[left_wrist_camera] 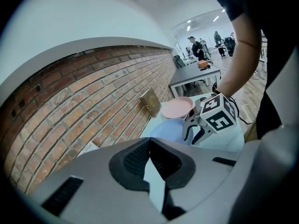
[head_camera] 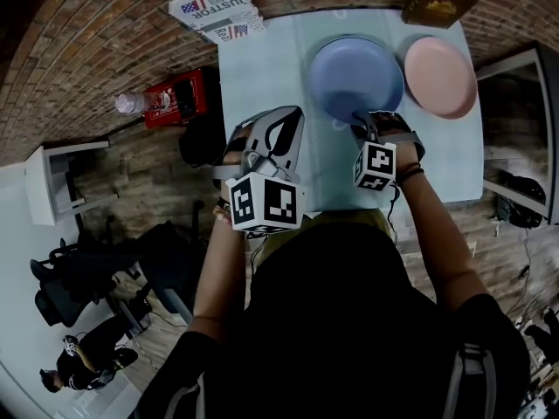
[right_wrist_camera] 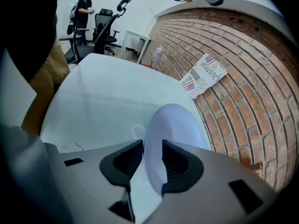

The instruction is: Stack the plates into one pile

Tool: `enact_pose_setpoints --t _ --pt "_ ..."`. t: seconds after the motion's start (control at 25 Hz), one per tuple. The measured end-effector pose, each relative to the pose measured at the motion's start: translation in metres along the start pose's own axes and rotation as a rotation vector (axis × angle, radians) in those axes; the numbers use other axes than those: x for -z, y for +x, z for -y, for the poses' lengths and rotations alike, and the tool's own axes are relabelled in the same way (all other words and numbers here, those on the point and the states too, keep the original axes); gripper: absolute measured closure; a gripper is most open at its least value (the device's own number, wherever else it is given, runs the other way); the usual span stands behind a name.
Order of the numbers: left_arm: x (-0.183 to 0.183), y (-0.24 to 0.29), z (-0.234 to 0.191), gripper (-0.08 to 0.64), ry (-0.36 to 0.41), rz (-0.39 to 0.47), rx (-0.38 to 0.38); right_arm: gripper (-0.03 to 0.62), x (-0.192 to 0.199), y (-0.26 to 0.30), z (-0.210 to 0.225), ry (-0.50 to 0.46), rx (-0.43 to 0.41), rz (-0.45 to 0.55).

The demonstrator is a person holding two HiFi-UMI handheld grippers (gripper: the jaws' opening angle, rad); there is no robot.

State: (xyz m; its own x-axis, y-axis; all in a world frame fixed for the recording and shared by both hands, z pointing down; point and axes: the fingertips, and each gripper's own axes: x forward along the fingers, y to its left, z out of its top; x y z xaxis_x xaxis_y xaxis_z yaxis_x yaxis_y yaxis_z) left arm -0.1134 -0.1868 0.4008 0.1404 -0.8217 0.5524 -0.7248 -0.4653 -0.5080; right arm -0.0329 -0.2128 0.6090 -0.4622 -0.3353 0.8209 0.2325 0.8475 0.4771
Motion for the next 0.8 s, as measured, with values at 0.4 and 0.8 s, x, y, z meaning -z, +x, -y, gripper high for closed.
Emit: enact_pose_setpoints --t 0.4,0.8 --pt "-0.01 -0.001 0.011 0.538 0.017 0.015 0.01 0.465 0.001 -0.023 -0.005 0.03 0.032 0.014" --pt "-0.018 -0.006 0.022 0.538 0.03 0.032 0.01 0.555 -0.005 -0.054 0.012 0.077 0.132 0.083"
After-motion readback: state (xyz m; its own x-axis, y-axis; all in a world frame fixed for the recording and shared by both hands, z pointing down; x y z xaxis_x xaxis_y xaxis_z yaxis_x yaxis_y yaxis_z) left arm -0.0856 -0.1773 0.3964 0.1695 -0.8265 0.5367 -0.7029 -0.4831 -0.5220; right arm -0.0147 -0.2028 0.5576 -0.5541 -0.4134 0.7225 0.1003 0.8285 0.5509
